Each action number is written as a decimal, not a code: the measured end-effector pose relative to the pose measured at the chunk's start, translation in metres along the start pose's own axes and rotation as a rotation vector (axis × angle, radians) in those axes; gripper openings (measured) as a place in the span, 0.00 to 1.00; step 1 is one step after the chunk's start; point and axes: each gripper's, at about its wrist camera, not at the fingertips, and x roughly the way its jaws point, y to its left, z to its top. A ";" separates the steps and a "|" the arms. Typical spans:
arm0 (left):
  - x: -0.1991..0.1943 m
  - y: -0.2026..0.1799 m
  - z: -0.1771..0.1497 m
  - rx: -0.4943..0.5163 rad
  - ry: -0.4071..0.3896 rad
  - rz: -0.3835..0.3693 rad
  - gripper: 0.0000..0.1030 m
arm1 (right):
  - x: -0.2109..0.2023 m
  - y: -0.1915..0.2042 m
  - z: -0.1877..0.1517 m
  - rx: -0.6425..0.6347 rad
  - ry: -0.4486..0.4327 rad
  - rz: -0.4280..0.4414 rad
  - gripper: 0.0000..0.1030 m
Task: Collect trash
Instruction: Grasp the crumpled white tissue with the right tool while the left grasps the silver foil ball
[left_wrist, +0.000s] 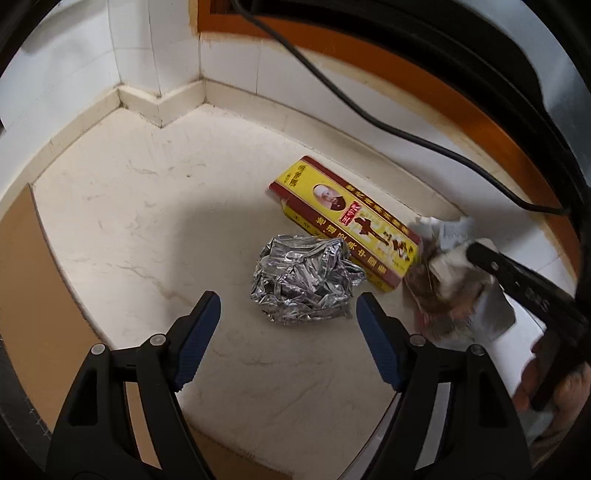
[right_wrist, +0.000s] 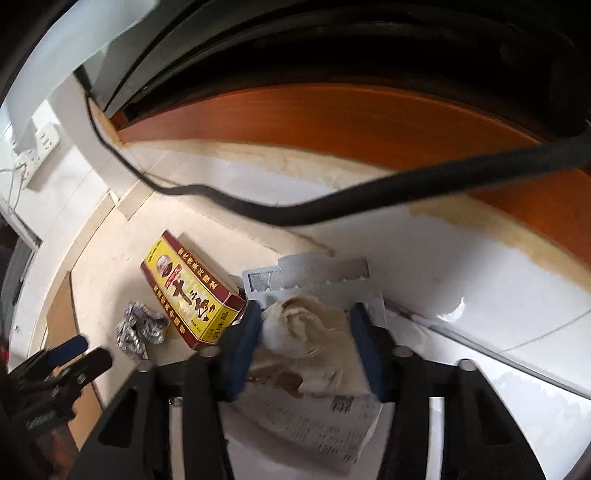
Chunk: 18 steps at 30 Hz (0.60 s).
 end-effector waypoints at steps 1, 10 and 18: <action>0.004 0.001 0.001 -0.011 0.003 -0.009 0.72 | -0.001 0.000 -0.003 -0.006 0.005 0.007 0.36; 0.024 0.007 0.008 -0.073 0.008 -0.054 0.80 | -0.023 -0.008 -0.022 0.016 -0.055 0.054 0.18; 0.048 0.023 0.004 -0.153 0.029 -0.049 0.66 | -0.031 -0.007 -0.040 0.027 -0.093 0.082 0.17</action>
